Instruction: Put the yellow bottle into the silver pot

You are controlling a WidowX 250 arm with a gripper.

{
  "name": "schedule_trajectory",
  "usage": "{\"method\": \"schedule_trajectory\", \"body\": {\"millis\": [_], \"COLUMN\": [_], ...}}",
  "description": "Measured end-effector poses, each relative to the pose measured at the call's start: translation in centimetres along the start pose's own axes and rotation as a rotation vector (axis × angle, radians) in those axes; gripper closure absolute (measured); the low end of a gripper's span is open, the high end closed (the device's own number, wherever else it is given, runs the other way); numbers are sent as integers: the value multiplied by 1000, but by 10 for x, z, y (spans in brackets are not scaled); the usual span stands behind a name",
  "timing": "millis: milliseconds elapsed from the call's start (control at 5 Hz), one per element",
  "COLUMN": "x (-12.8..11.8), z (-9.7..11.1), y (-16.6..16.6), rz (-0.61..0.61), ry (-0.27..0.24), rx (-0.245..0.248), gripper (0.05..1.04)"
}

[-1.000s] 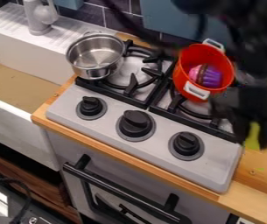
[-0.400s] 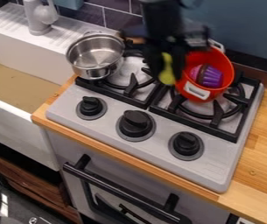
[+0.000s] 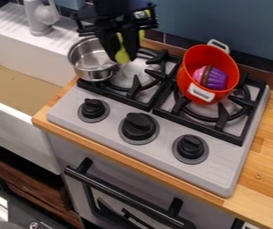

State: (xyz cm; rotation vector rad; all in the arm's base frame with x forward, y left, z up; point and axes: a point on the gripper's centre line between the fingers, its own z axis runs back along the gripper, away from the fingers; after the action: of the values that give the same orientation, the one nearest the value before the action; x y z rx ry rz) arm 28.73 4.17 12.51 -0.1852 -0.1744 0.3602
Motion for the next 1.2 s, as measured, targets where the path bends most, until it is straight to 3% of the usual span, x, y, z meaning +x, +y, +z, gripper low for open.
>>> {"method": "schedule_trajectory", "body": {"millis": [200, 800, 1200], "x": [7, 27, 30], "z": [-7, -15, -18], "y": [23, 52, 56], "rz": [21, 70, 52], "ry": [36, 119, 116], "rx": [-4, 79, 107], "gripper": [831, 831, 831]}}
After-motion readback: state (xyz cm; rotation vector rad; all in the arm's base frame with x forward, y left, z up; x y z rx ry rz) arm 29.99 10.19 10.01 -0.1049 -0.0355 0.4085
